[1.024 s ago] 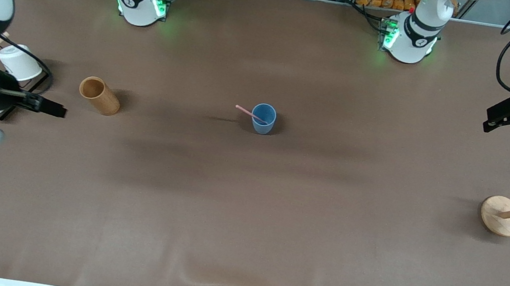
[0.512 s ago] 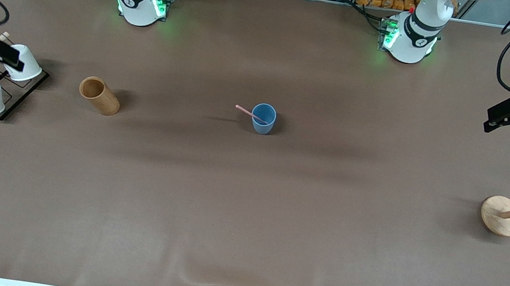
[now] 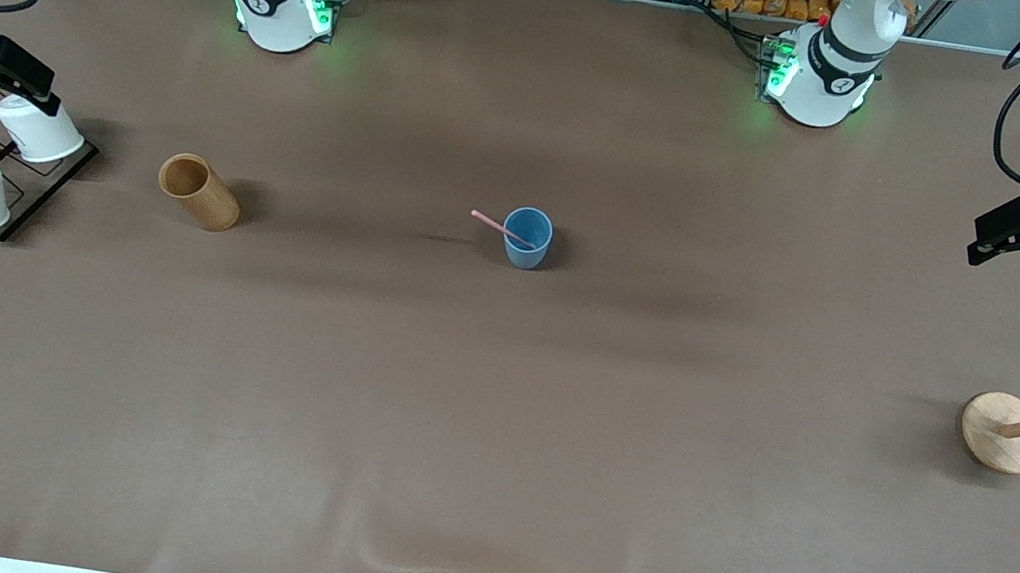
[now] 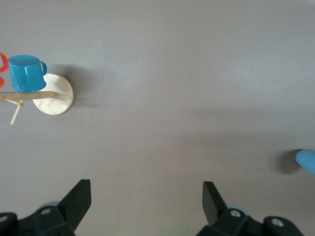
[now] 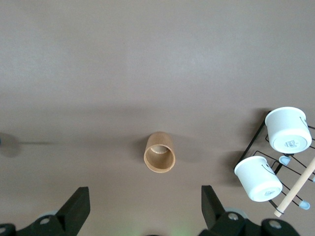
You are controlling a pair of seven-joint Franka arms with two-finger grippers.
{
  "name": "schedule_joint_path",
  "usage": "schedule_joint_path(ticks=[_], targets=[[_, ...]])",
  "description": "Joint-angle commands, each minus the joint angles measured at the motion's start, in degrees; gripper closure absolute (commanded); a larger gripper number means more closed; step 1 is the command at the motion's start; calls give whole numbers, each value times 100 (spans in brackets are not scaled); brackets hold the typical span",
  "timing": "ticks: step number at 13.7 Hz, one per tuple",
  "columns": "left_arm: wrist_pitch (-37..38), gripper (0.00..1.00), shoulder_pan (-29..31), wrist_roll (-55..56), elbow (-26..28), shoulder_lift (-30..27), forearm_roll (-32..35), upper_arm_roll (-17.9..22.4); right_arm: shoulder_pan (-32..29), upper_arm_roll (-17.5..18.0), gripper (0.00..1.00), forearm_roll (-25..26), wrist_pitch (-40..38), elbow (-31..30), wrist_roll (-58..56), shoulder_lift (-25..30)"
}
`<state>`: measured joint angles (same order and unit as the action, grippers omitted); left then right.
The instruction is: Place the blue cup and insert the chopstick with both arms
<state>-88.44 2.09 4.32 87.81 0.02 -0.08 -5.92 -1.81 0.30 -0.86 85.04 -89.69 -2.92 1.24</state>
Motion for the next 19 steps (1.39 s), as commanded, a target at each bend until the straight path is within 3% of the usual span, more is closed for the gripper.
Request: schedule_joint_path(ticks=[1,6,9,19], targets=[[11,0,2,-72,44,-98,-45,-14,120,-82,0,94,48,12,-68,78],[19,0,11,-63,17,-72,-1,3,111,-91,0,103,180,56,-16,60],[72,0,29,-81,-325,51,26,21,111,-91,0,103,171,56,-24,60],[195,0,11,-72,-334,51,157,-5,199,-109,0,103,153,21,2,60]])
